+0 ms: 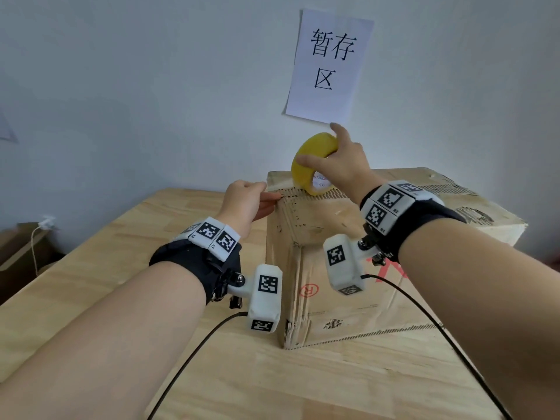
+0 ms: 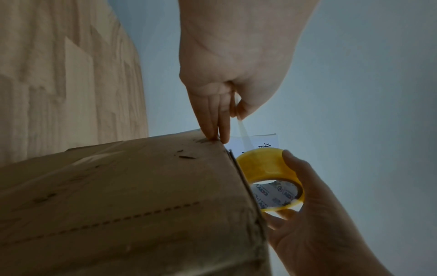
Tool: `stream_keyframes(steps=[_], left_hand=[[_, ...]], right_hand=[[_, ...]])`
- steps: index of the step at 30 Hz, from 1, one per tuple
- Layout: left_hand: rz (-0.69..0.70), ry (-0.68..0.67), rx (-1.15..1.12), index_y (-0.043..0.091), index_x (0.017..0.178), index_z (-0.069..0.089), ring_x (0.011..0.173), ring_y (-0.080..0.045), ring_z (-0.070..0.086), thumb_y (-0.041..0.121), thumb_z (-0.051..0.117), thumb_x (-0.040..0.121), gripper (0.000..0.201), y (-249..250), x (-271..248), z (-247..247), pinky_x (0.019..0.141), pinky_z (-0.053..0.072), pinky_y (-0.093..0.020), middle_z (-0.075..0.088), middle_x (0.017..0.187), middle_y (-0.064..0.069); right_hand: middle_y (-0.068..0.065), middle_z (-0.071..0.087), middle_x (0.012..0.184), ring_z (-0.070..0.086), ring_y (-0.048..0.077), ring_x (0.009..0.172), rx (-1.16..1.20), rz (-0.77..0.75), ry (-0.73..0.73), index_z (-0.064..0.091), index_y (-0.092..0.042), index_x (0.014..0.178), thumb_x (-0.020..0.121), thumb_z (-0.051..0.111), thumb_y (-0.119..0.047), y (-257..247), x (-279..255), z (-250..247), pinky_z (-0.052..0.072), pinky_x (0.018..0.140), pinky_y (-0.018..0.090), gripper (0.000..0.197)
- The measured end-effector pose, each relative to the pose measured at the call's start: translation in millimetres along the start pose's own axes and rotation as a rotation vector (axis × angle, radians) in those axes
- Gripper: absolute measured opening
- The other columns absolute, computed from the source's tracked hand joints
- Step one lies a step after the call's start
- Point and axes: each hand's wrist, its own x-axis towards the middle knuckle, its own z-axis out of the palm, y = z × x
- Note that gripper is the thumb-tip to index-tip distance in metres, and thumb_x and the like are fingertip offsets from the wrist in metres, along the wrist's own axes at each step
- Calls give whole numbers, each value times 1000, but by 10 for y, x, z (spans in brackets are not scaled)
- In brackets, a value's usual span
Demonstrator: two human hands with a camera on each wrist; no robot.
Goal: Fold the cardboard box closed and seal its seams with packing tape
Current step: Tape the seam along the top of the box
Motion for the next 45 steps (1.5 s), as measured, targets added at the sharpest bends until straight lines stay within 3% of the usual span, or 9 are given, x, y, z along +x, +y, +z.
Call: stream_keyframes(steps=[3,8,17,21,26,31,34,39,45], left_hand=[[-3,4,-17,6,90,48,80,-26,70,12,48,96,8,-13,-11,-7,68,59,-29,70,90,-18],[-2,6,58,5,78,52,75,-27,69,16,56,94,20,2,-2,-15,69,59,-32,68,87,-19],[-62,-31,155,3,81,48,68,-29,66,6,48,96,15,-31,-16,-36,65,58,-34,66,83,-21],[-56,-34,129,1,97,45,74,-35,68,4,42,96,5,-19,-67,-8,61,60,-37,66,93,-29],[-79,-22,101,-4,122,37,70,-35,68,3,37,95,27,-22,-67,-9,58,60,-38,66,89,-28],[-141,-27,99,-3,101,44,67,-32,65,3,38,98,9,-24,-87,-22,57,58,-36,63,84,-26],[-197,-12,31,-2,80,50,67,-28,64,6,36,99,25,-55,-86,-86,59,56,-31,63,80,-23],[-153,-5,103,1,93,48,58,-24,64,6,42,98,9,-159,-50,-188,52,57,-29,63,75,-16],[-127,-20,181,7,74,55,39,-5,56,18,63,90,21,-248,-20,-287,44,50,-17,61,68,-5]], right_hand=[[10,37,136,44,26,119,126,91,29,18,-26,145,65,78,-56,48,-29,45,44,99,43,105],[3,26,118,43,24,104,133,67,57,25,-32,136,64,81,-50,-11,-106,74,46,95,42,93],[10,31,125,36,32,112,-239,-127,185,27,-29,137,62,76,-50,-35,-274,291,32,84,34,92],[8,30,123,35,31,110,-252,-116,178,26,-31,135,61,75,-50,-35,-280,274,39,83,37,91],[9,27,127,32,33,111,-242,-142,169,26,-28,136,64,75,-43,-61,-289,302,32,78,34,88],[9,26,128,30,32,112,-303,-154,160,27,-29,134,65,75,-37,-76,-261,270,38,73,35,84],[9,25,127,30,33,111,-361,-135,169,28,-31,132,63,76,-33,-11,-234,229,42,69,36,84],[10,25,127,31,33,111,-366,-143,163,26,-30,133,63,77,-34,59,-209,235,34,71,34,86],[11,22,129,36,36,113,-309,-96,127,15,-30,141,62,80,-43,109,-223,204,35,81,36,104]])
